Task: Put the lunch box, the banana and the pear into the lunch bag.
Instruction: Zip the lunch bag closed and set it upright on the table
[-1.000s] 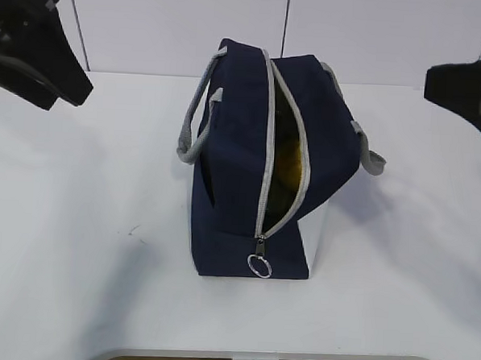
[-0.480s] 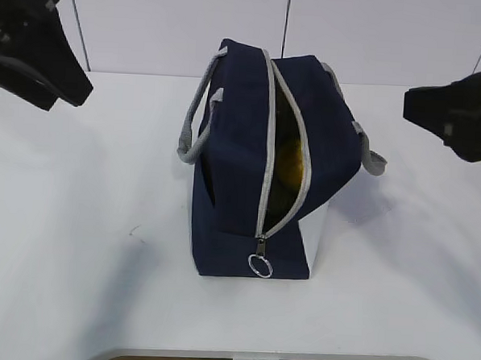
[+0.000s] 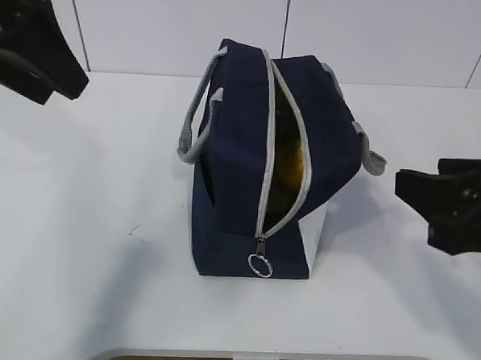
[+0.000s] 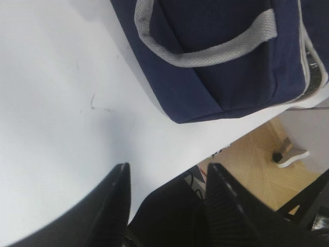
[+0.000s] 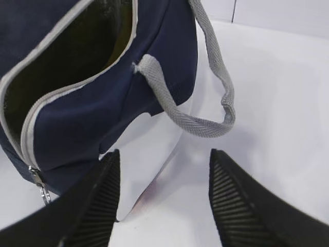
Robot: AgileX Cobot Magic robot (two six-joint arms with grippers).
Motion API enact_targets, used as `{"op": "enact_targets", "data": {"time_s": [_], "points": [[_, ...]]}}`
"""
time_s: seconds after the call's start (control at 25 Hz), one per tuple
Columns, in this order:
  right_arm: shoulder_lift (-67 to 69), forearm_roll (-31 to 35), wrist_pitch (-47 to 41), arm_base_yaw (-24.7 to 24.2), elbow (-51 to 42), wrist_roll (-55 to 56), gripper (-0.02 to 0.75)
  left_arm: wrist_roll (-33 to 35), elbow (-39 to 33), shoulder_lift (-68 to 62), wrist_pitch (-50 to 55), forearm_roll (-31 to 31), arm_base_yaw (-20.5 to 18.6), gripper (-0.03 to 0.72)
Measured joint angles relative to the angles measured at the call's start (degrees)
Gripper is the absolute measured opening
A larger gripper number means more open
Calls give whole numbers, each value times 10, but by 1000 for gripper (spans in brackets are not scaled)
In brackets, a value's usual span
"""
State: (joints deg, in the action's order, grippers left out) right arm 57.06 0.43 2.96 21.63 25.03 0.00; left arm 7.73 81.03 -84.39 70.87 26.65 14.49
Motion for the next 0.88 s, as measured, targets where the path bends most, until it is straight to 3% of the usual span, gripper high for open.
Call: {"op": "enact_targets", "data": {"time_s": [0.32,0.56,0.88], "points": [[0,-56,207,0,-110,0,433,-1,0,6,0,0,0,361],[14,-69,256,0,-120,5,433,-1,0,6,1,0,0,361],[112,-180,369,0,-121,73,433,-1,0,6,1,0,0,361]]}}
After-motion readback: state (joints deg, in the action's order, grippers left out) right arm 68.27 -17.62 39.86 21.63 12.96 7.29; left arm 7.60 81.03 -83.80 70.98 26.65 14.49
